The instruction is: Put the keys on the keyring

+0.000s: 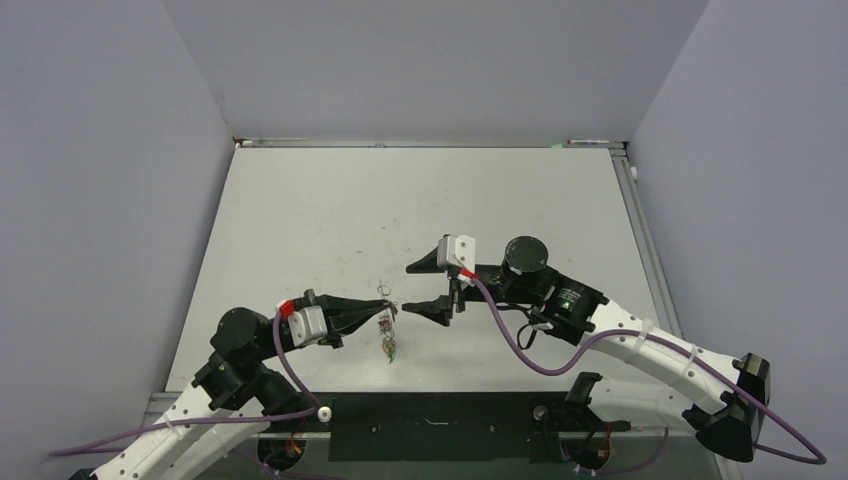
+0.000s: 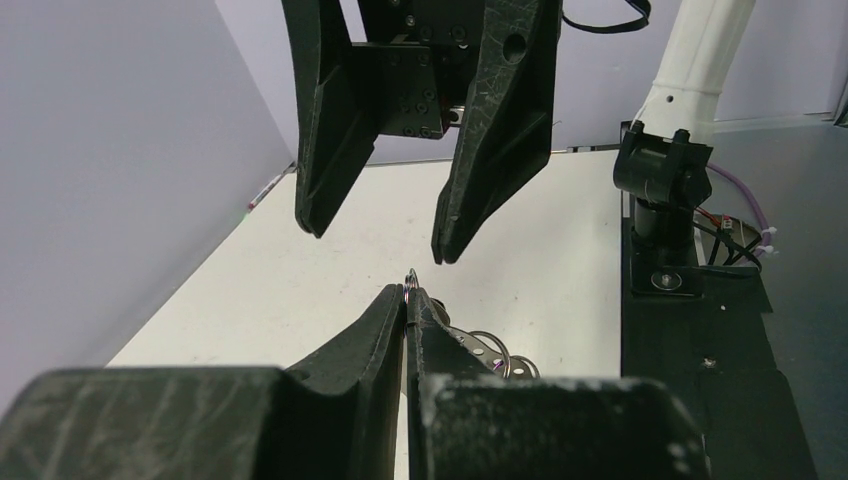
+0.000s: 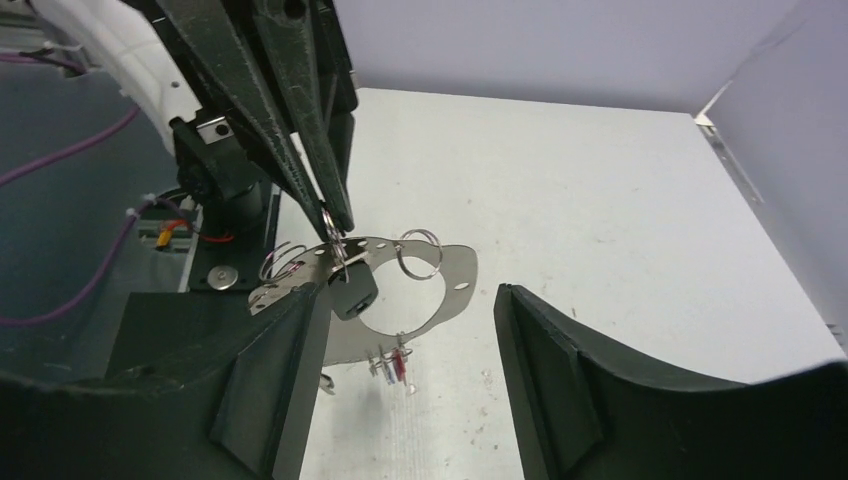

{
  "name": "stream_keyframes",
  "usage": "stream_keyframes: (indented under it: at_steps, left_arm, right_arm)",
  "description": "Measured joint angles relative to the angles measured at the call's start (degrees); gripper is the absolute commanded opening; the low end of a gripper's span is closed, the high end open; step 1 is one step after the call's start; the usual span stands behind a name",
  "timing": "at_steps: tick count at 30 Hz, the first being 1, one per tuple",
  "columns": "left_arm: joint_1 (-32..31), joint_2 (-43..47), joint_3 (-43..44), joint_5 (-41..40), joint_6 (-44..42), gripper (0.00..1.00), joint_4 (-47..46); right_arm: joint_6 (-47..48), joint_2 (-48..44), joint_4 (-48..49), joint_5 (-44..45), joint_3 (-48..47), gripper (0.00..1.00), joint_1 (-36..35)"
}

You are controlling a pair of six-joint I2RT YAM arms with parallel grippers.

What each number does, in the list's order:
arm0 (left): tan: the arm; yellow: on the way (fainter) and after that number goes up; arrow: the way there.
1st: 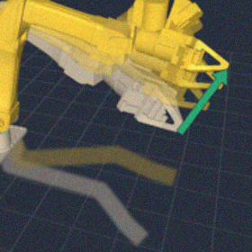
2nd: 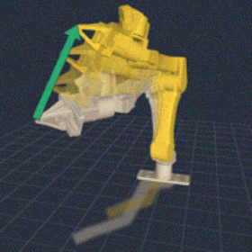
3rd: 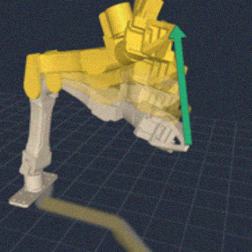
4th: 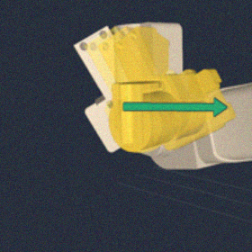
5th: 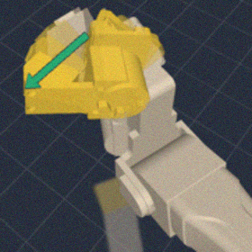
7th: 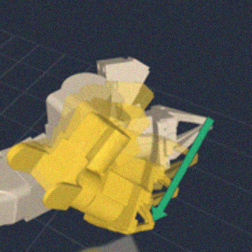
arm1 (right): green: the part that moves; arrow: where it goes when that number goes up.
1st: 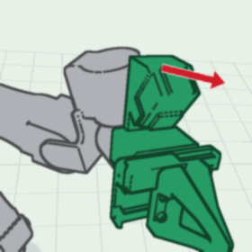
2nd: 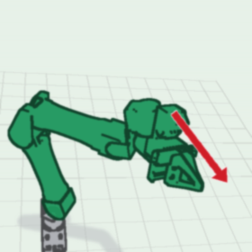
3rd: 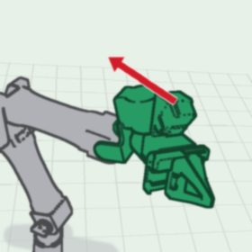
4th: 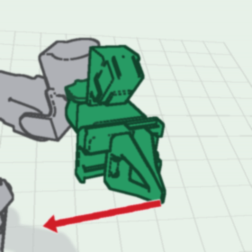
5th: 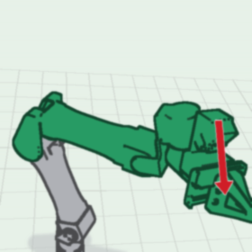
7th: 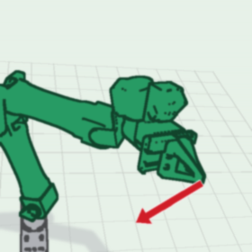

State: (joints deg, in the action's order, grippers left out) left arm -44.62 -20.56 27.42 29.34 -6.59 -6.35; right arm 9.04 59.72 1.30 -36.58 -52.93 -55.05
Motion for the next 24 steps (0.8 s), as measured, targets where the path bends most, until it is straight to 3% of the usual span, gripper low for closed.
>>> stream_keyframes:
  at_steps: [15, 24]
  left_arm:
    - [0.04, 0.26, -1.05, -2.16, -0.07, 0.0, -0.79]
    - [0.31, 1.11, -3.21, -0.87, 1.18, 0.0, -4.09]
  right_arm:
    - [-6.34, -3.34, 4.9, 11.04, 3.69, 0.62, -0.13]
    - [-6.45, -3.32, 3.34, 1.46, 3.54, 0.59, -0.11]
